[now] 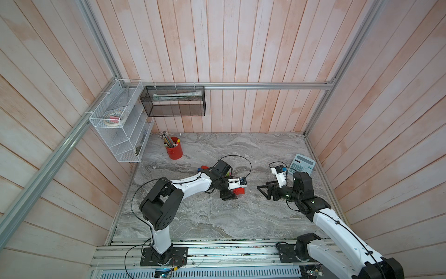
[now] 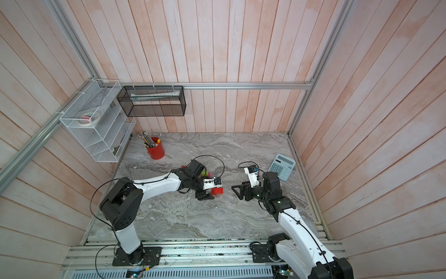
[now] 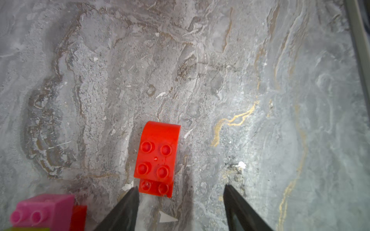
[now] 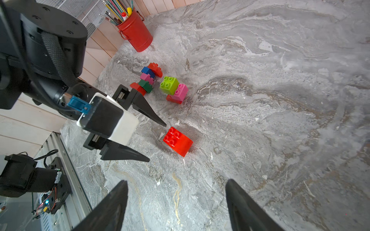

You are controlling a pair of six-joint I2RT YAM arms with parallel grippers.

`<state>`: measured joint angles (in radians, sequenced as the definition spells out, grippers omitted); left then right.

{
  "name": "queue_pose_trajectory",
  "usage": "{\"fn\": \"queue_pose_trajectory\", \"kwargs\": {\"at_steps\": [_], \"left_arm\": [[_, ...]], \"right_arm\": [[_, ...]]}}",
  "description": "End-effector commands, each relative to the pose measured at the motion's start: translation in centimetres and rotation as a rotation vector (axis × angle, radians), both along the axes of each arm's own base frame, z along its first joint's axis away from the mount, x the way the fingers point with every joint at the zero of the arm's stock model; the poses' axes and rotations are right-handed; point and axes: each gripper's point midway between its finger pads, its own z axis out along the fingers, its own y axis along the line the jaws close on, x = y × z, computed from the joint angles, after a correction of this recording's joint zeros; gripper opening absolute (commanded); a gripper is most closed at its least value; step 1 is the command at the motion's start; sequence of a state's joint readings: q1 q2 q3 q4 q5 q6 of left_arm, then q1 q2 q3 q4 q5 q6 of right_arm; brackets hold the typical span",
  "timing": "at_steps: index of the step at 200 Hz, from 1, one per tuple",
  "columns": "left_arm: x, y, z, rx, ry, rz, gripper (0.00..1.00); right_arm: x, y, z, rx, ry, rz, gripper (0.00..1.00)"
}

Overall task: Assemble the letter s with lego
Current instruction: Pick up the lego brick from the center of the board.

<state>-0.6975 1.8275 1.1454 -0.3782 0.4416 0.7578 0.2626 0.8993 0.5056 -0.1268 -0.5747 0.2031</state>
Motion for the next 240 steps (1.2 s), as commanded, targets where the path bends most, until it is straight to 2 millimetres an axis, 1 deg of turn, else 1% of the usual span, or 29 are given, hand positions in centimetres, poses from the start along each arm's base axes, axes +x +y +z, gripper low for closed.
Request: {"fn": "queue_pose_trajectory", "kwargs": {"at_steps": [1, 19, 49, 71, 80, 97, 138, 184, 222, 240], "left_arm": [[1.4, -0.2, -0.2, 0.035, -0.073, 0.002, 0.67], [1.6, -0.2, -0.8, 0.048, -0.078, 0.003, 0.66], [2.0, -0.7, -0.7, 0.026, -0.083, 0.009, 0.62], [1.8, -1.1, -1.0, 0.023, -0.065, 0.0, 0.6], [1.8, -1.2, -1.0, 0.019, -0.06, -0.004, 0.57], [1.7, -1.2, -1.2, 0.021, -0.055, -0.007, 0.53], [1.5, -1.1, -2.0, 0.039, -0.042, -0.009, 0.52], [1.5, -1.1, -2.4, 0.052, -0.031, -0.008, 0.46], [1.7, -1.1, -2.8, 0.067, -0.024, -0.003, 0.45], [1.7, -1.1, -3.0, 0.074, -0.018, -0.001, 0.42]], "right_arm": [[-0.2, -0.2, -0.3, 0.002, 0.01, -0.001, 0.78], [-0.1, -0.1, -0.3, 0.003, 0.012, 0.0, 0.78], [-0.2, -0.1, -0.6, 0.005, 0.015, 0.005, 0.79], [-0.2, -0.1, -0.6, 0.005, 0.015, 0.004, 0.78], [-0.2, -0.2, -0.7, 0.005, 0.017, 0.002, 0.78], [-0.2, -0.2, -0.7, 0.007, 0.018, 0.005, 0.78], [-0.2, -0.2, -1.0, 0.01, 0.024, 0.01, 0.78], [-0.1, -0.3, -1.1, 0.012, 0.022, 0.015, 0.78], [-0.2, -0.4, -1.3, 0.012, 0.028, 0.023, 0.79], [-0.2, -0.5, -1.2, 0.014, 0.025, 0.026, 0.78]]}}
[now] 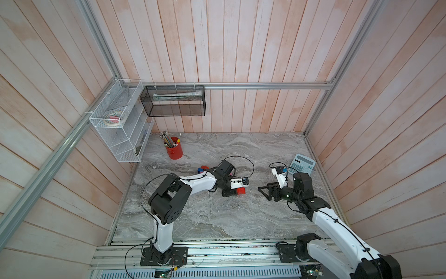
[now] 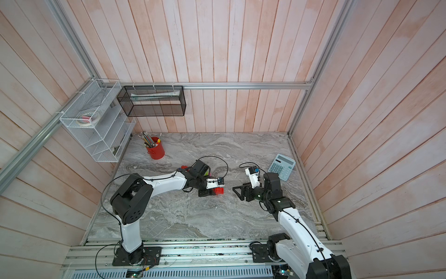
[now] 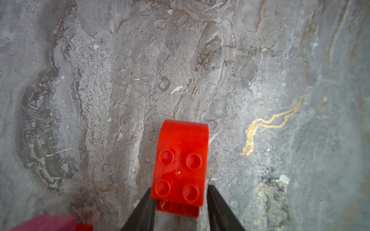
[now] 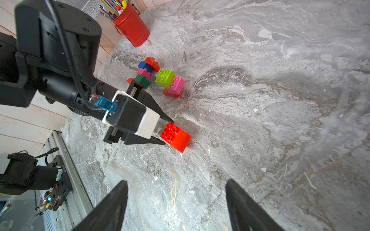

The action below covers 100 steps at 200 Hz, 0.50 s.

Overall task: Assemble the letter s with lego
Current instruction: Pick up the lego brick from the center of the board.

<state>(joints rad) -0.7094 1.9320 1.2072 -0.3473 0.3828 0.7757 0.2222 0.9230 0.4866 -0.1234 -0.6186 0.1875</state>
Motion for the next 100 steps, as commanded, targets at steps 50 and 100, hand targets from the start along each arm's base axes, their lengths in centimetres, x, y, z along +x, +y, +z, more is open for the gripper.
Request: {"fn": "queue_pose_trajectory", "kwargs": {"at_steps": [50, 100], "left_arm": [[0.0, 0.11, -0.95, 0.046, 0.029, 0.011, 0.37], [0.11, 0.07, -0.25, 0.047, 0.033, 0.026, 0.33]], "right_arm": [[-0.09, -0.24, -0.15, 0.01, -0.009, 0.028, 0.78], [0.1, 0.1, -0.01, 0.058, -0.001, 0.02, 0.78]]}}
